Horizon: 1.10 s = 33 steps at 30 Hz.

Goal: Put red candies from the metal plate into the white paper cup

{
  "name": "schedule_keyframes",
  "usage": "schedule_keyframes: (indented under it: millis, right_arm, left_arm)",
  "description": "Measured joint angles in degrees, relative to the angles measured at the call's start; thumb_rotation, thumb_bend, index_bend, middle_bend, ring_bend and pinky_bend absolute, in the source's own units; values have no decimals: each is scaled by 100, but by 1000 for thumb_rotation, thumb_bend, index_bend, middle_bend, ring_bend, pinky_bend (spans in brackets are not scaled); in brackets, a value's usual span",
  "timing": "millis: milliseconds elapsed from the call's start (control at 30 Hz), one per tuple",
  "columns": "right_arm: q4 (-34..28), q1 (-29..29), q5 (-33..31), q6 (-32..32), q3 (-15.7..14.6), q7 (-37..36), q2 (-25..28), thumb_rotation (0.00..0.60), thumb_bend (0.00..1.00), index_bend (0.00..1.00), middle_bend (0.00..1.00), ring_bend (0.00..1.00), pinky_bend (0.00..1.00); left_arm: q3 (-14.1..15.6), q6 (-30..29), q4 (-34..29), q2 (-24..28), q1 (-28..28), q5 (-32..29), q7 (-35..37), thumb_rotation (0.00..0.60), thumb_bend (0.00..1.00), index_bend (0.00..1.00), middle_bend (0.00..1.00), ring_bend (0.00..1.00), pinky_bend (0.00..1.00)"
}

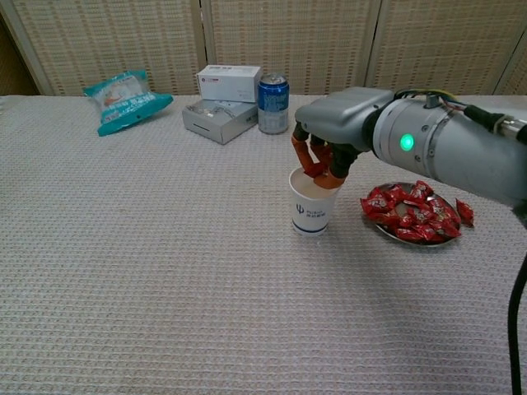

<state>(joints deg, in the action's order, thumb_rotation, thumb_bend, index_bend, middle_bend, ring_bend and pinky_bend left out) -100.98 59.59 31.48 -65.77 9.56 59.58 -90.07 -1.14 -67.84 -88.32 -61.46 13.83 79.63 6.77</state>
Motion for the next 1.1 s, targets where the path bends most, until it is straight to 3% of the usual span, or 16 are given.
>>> schedule_keyframes:
  millis: [300, 533, 1100]
  right_arm:
    - [114, 102, 128, -32, -18, -76, -138, 600, 415, 356, 591, 564, 733]
    - [187, 182, 98, -116, -33, -4, -247, 600, 415, 270, 509, 523, 711]
    - [-59, 160, 187, -382, -203, 168, -161, 600, 371, 197, 461, 486, 696]
  left_arm:
    - [3, 34, 17, 21, 14, 14, 91, 600, 436, 0, 21, 0, 141]
    - [-1, 30, 27, 36, 12, 16, 145, 600, 436, 0, 33, 9, 143]
    - [0, 67, 19, 40, 25, 0, 151, 600, 437, 0, 50, 36, 151]
